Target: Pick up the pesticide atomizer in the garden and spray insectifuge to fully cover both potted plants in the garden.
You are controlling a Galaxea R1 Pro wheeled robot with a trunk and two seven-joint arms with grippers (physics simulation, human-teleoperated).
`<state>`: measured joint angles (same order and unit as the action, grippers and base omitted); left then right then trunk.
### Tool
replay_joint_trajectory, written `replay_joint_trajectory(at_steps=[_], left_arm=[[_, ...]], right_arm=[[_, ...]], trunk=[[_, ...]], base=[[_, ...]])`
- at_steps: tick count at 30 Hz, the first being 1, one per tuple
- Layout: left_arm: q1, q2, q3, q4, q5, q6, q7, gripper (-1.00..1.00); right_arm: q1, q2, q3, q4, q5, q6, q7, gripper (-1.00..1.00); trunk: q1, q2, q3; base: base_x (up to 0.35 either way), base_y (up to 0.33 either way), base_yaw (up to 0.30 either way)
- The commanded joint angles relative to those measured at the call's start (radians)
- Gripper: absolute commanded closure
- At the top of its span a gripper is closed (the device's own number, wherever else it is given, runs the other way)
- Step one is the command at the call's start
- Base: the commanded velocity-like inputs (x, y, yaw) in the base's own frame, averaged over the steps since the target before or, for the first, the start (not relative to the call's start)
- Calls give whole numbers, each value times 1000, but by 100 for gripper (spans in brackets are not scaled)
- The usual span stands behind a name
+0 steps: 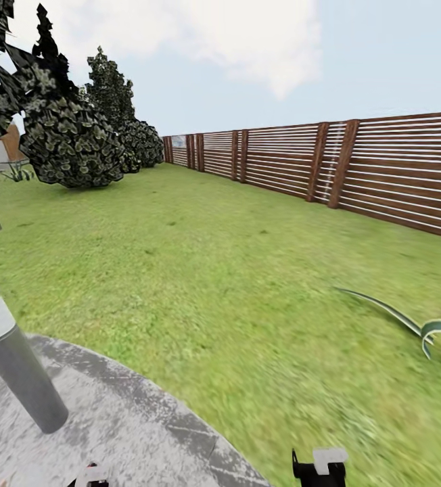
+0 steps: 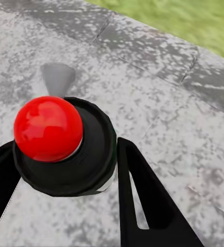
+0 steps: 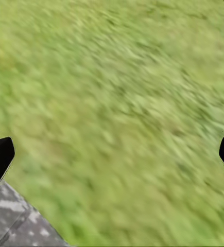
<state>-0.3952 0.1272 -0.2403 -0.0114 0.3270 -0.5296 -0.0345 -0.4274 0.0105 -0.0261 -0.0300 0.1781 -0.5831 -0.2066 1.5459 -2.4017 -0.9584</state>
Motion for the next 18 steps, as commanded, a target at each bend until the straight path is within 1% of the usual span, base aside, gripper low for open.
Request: replay_joint_trajectory(at_steps=[1, 18], left_arm=[[-1, 0, -7, 1, 11, -3, -4, 100], [-1, -1, -8, 1, 12, -3, -3, 100]], right_arm=[[-1, 1, -3, 1, 11, -1, -8, -100], [-1, 2, -2, 1, 10, 0, -8, -100]], trunk=[[0, 0, -1], [0, 0, -1]], base=[[339, 0, 0], [339, 0, 0]])
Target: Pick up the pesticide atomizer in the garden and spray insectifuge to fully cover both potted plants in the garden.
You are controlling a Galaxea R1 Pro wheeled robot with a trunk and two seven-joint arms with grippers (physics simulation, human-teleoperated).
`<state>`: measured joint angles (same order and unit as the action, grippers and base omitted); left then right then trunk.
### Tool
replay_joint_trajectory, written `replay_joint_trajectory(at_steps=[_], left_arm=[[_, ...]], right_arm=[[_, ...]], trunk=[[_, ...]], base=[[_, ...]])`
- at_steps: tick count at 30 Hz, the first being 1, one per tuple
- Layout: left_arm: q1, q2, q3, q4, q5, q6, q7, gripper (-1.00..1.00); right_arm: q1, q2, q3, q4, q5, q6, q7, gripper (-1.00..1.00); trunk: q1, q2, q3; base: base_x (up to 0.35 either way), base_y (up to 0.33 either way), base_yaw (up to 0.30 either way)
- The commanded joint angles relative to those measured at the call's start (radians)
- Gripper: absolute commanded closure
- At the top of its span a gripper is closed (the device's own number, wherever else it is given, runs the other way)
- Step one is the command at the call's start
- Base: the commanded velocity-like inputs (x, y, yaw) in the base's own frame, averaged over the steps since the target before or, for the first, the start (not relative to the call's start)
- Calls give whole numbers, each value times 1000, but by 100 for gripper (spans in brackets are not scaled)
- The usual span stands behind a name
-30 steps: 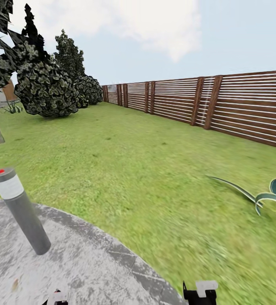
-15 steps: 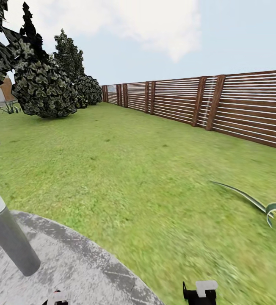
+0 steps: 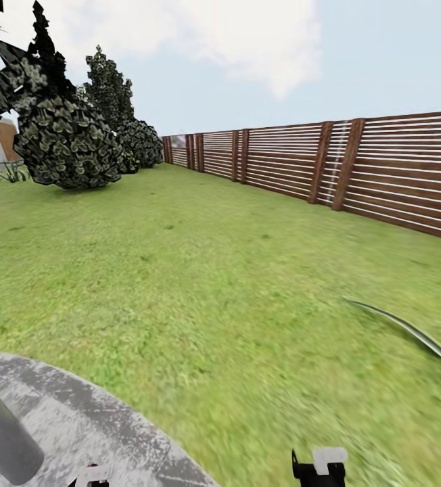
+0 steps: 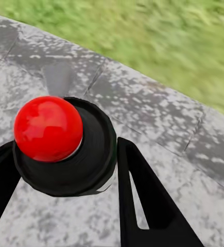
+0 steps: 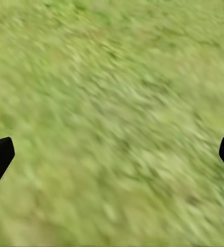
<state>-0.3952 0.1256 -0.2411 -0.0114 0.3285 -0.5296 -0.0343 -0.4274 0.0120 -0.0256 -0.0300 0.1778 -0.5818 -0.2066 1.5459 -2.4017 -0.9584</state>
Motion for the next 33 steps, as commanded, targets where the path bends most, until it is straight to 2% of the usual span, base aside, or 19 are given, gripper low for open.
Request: replay_joint_trajectory(at_steps=[1, 33], left_arm=[[-1, 0, -7, 1, 11, -3, -4, 100], [-1, 0, -7, 1, 11, -3, -4, 100]], right_arm=[[-1, 0, -3, 1, 10, -1, -8, -100], [-1, 0, -3, 1, 9, -2, -8, -100]], trunk=[[0, 0, -1], [0, 0, -1]], base=[[339, 0, 0], [339, 0, 0]])
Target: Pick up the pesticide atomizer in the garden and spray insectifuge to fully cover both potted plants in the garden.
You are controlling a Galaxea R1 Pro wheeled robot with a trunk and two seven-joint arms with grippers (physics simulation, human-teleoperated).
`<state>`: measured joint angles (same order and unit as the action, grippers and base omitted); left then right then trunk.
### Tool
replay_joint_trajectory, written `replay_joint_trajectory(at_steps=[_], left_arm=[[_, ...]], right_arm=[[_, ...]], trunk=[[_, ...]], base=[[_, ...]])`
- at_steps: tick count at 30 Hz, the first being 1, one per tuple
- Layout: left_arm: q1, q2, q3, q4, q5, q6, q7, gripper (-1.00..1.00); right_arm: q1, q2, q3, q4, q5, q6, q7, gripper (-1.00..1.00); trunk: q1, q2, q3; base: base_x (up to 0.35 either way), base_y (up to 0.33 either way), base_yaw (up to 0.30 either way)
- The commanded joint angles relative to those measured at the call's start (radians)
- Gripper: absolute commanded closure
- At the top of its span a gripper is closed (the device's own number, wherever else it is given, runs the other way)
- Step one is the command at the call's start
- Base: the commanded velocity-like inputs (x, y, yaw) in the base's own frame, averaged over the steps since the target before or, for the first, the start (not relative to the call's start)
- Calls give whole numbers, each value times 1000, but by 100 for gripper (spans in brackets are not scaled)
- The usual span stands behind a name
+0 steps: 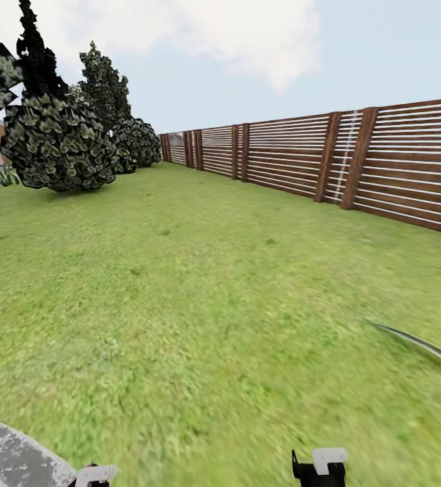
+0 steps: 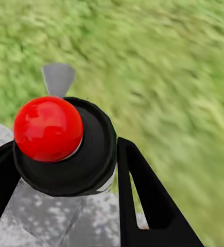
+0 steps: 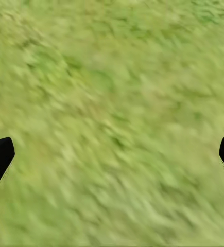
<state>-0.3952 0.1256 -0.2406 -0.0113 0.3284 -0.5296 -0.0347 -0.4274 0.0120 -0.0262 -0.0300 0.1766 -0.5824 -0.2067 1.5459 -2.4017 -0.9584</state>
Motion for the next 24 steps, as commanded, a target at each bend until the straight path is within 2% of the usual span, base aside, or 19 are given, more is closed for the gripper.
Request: replay_joint_trajectory(at_steps=[1, 24], left_arm=[[-1, 0, -8, 1, 11, -3, -4, 100], [-1, 0, -8, 2, 11, -3, -4, 100]], right_arm=[[-1, 0, -3, 1, 11, -1, -8, -100], [-1, 0, -2, 1, 11, -1, -8, -100]], trunk=[[0, 0, -1], [0, 0, -1]], base=[[339, 0, 0], [339, 0, 0]])
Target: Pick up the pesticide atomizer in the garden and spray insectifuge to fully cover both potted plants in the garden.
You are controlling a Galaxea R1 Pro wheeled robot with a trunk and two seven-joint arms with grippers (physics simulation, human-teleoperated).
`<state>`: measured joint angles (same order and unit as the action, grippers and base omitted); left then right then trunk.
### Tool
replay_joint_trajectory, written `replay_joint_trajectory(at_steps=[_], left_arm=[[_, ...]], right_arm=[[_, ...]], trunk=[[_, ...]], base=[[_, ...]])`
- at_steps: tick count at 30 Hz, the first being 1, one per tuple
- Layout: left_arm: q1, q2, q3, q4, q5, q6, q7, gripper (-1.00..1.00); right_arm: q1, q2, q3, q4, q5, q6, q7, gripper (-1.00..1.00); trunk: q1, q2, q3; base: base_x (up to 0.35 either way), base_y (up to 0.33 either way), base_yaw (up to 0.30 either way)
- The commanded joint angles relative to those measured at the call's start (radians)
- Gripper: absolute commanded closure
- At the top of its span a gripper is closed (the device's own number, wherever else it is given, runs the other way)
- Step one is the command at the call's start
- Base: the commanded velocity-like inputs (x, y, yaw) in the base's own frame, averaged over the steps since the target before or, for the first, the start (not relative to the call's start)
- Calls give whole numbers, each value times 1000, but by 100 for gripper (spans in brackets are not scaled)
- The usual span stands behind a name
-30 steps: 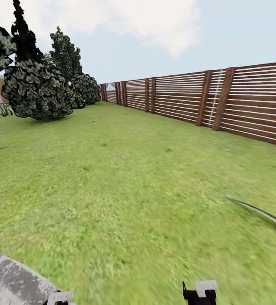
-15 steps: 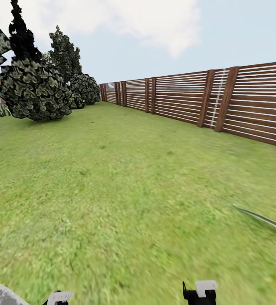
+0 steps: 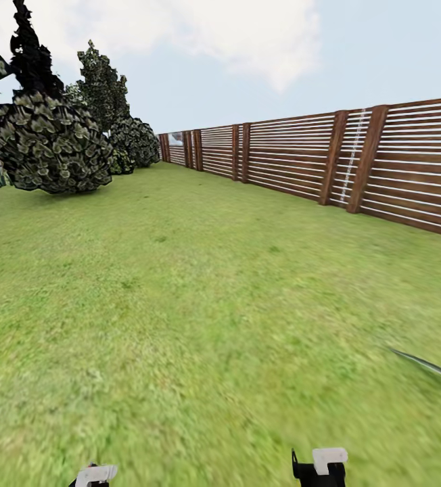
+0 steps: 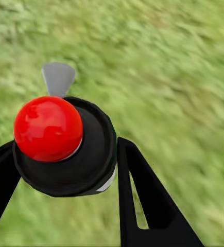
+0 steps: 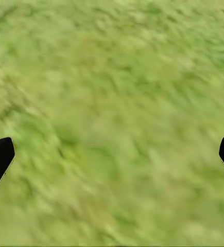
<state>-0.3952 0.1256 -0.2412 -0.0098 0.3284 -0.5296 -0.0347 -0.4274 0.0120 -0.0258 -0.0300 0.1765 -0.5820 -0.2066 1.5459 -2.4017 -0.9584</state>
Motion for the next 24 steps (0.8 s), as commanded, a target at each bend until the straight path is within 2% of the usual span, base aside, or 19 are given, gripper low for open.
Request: replay_joint_trajectory(at_steps=[1, 24], left_arm=[[-1, 0, -7, 1, 11, -3, -4, 100], [-1, 0, -7, 1, 9, -3, -4, 100]], right_arm=[[-1, 0, -3, 1, 11, -1, -8, -100], [-1, 0, -2, 1, 12, -1, -8, -100]], trunk=[[0, 0, -1], [0, 0, -1]], base=[[339, 0, 0], [339, 0, 0]])
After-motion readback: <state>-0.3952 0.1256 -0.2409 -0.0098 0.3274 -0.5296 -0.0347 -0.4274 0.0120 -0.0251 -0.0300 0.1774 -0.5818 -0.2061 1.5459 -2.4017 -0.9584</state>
